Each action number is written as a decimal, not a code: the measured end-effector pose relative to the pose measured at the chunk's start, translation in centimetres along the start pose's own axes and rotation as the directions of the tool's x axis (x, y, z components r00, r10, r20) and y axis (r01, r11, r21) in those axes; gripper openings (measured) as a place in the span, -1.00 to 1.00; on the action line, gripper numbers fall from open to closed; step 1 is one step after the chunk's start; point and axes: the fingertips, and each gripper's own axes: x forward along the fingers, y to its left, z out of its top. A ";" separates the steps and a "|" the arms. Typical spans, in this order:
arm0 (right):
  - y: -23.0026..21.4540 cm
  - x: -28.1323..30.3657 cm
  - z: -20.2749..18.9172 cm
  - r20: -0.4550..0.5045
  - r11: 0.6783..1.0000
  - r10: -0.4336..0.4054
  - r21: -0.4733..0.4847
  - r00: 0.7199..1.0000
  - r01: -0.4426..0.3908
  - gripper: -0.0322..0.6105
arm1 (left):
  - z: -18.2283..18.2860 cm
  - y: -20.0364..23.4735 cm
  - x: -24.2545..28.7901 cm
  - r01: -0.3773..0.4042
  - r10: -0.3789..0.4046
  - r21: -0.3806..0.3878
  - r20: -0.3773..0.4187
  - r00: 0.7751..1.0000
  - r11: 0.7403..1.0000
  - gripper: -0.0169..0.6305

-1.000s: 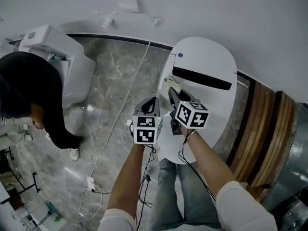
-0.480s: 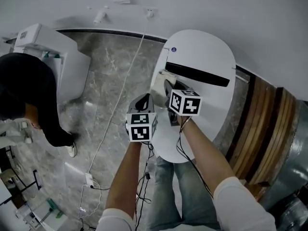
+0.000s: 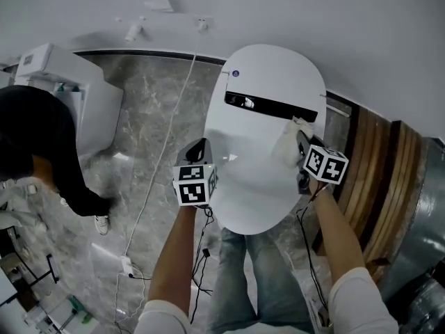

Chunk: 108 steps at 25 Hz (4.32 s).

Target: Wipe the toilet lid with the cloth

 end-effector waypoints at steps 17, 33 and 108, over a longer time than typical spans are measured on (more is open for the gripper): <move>19.1 -0.5 -4.0 -0.002 0.901 0.406 0.169 0.914 -0.400 -0.59 | -1.0 2.6 -3.3 -0.030 0.031 0.048 -0.004 1.000 0.998 -0.91; 18.8 2.9 -8.0 -0.117 0.949 0.313 0.012 0.942 -0.314 -0.59 | -5.1 1.4 -4.3 0.017 -0.015 0.049 -0.050 0.999 0.999 -0.91; 17.7 -7.8 -26.5 -0.221 0.954 0.291 0.141 0.931 -0.264 -0.59 | -16.9 -1.8 -9.9 0.066 -0.068 -0.015 -0.173 0.983 0.998 -0.91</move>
